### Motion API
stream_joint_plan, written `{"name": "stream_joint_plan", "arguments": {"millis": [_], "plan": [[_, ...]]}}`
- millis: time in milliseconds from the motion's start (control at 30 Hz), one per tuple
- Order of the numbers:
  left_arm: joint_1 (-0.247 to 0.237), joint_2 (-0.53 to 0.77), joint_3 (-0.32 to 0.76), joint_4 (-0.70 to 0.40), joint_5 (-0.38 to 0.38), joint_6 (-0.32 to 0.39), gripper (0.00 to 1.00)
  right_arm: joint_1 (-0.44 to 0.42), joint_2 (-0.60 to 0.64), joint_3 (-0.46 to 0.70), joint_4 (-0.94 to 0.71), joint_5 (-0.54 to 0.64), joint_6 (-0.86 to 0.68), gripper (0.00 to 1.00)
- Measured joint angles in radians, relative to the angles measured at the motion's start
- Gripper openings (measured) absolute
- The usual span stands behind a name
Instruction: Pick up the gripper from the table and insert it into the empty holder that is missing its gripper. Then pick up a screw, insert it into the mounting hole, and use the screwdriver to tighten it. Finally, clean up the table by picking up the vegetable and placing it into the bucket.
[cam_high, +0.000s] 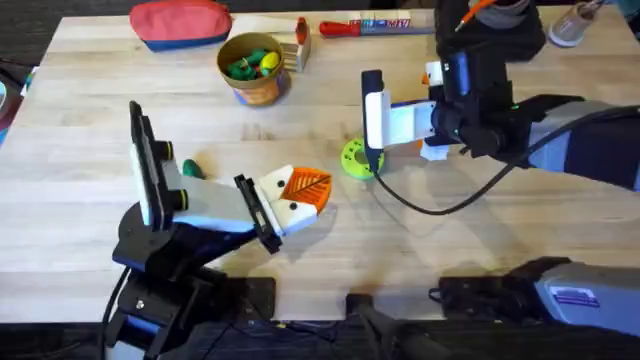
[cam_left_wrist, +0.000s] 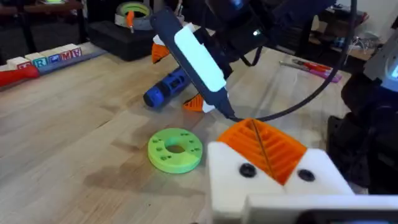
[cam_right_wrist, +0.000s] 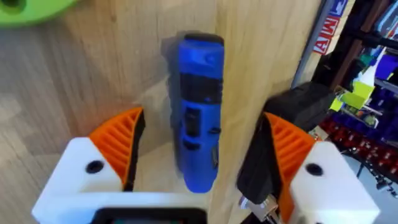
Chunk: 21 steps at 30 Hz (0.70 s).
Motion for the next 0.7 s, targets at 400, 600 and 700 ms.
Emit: {"name": "stream_joint_plan", "arguments": {"millis": [400, 600, 700], "plan": [[0.0, 0.0, 0.0, 0.0, 0.0, 0.001, 0.969, 0.014, -0.013, 0.0, -0.003, 0.063, 0.276, 0.991], [0.0, 0.0, 0.0, 0.0, -0.002, 0.003, 0.982, 0.02, -0.104, 0.035, -0.006, 0.088, 0.57, 0.991], [0.0, 0.0, 0.0, 0.015, -0.018, 0.004, 0.988, 0.02, -0.155, 0.061, -0.003, 0.068, 0.71, 0.991]]}}
